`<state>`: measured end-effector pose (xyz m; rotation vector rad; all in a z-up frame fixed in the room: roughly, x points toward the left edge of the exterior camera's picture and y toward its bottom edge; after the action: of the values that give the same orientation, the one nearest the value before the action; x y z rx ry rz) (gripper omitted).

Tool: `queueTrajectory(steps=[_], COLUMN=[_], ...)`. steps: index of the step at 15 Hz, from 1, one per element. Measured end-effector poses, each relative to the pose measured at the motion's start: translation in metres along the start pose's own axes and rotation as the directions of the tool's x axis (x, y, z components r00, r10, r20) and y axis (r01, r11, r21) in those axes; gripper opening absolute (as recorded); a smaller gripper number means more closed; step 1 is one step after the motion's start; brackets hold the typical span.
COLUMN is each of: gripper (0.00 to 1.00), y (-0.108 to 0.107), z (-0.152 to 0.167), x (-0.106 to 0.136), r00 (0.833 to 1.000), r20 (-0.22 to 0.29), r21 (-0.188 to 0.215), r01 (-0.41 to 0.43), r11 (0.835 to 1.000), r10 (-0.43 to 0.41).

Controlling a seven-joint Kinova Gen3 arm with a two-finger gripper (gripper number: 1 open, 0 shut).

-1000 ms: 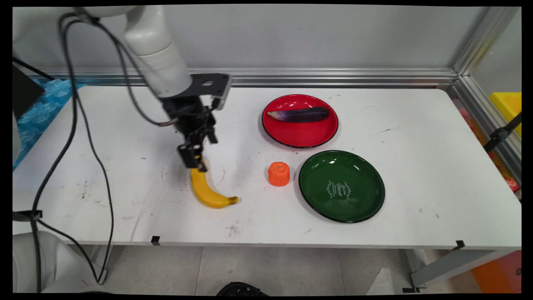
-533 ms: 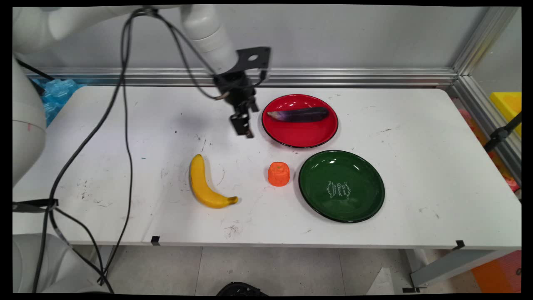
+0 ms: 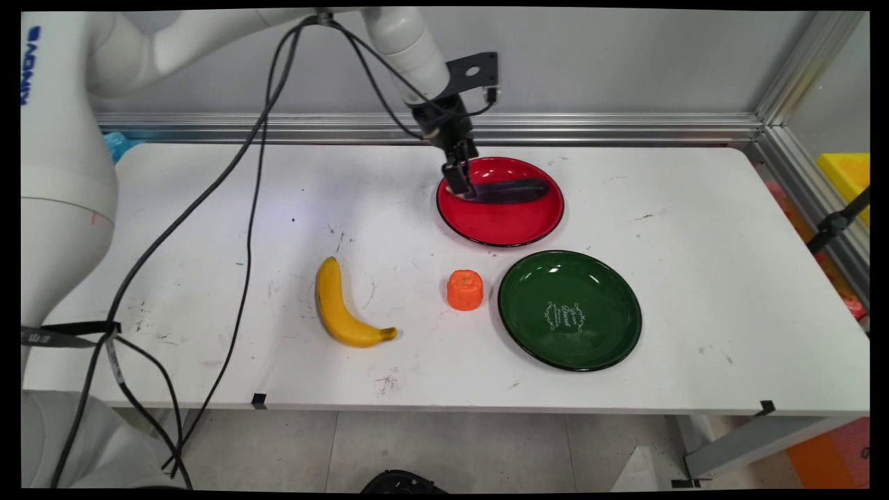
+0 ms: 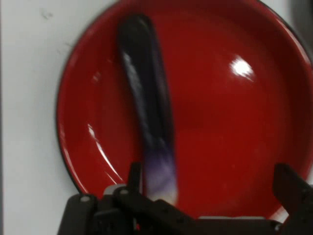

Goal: Pick up the eggplant from the red plate

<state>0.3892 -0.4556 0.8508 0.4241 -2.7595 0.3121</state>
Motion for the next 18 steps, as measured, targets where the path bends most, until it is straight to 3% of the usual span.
queueTrajectory(steps=[7, 18], gripper=[1.0, 1.0], y=[-0.031, -0.044], z=[0.04, 0.08], x=[0.007, 0.001], r00=[0.997, 0.991], r20=[-0.035, -0.043], r21=[0.009, -0.006], r01=[0.064, 0.128], r11=[0.998, 0.992], r10=[-0.063, -0.128])
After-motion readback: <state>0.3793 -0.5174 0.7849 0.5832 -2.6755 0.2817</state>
